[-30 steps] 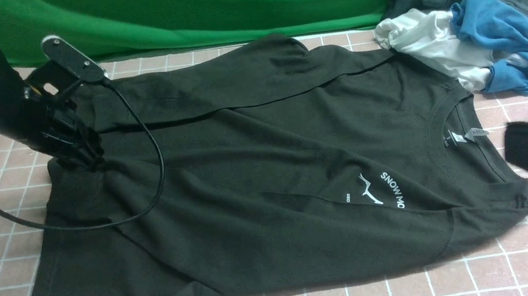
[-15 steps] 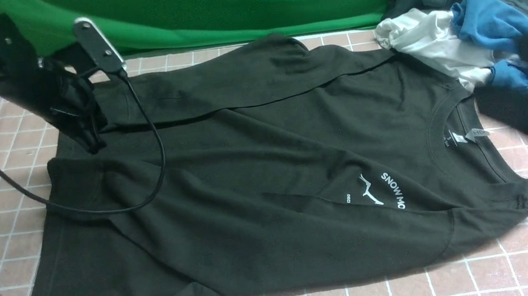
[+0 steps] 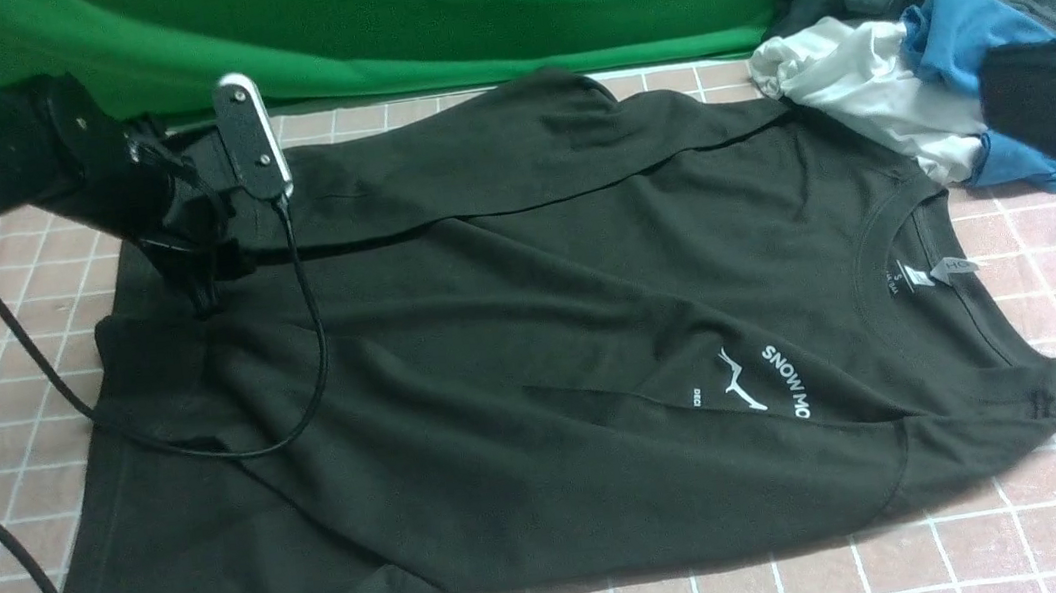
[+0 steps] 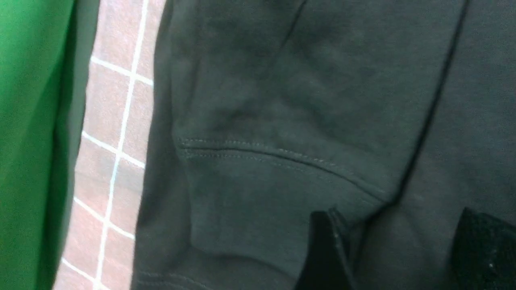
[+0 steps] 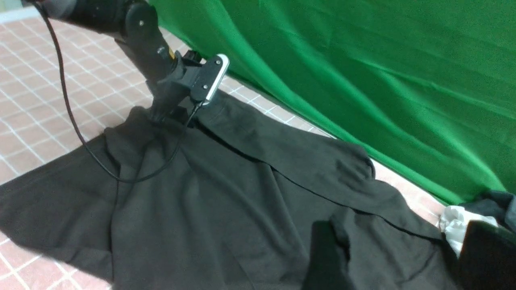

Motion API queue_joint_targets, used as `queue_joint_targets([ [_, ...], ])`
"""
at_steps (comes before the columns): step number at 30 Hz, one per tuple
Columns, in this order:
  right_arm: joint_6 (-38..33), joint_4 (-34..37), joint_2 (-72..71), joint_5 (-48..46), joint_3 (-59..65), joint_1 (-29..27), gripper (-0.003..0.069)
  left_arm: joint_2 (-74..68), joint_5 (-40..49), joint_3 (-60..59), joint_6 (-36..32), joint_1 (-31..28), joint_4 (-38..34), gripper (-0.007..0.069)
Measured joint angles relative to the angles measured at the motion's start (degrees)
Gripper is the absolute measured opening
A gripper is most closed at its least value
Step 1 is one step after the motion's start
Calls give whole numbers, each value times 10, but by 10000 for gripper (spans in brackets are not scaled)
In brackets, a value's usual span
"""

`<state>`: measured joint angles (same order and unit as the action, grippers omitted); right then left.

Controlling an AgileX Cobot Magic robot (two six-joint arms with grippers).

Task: Fold a long-sleeved shirt over a pink coffee tablecloth.
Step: 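Grab the top left corner of the dark shirt with the left gripper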

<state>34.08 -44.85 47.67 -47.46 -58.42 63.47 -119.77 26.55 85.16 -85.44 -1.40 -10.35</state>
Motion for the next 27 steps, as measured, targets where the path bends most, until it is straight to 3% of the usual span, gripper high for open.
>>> queue_joint_targets([
  [4, 0, 0, 5, 2, 0, 0, 412, -22, -21, 0, -4, 0, 0, 419],
  [10, 0, 0, 5, 3, 0, 0, 412, -33, -86, 1, 0, 0, -12, 341],
  [15, 7, 0, 5, 4, 0, 0, 412, -41, -133, 1, 0, 0, -15, 169],
  [20, 16, 0, 5, 4, 0, 0, 412, -49, -112, 1, 0, 0, -15, 59],
  [27, 17, 0, 5, 4, 0, 0, 412, -23, -51, 1, -2, 0, -15, 46],
])
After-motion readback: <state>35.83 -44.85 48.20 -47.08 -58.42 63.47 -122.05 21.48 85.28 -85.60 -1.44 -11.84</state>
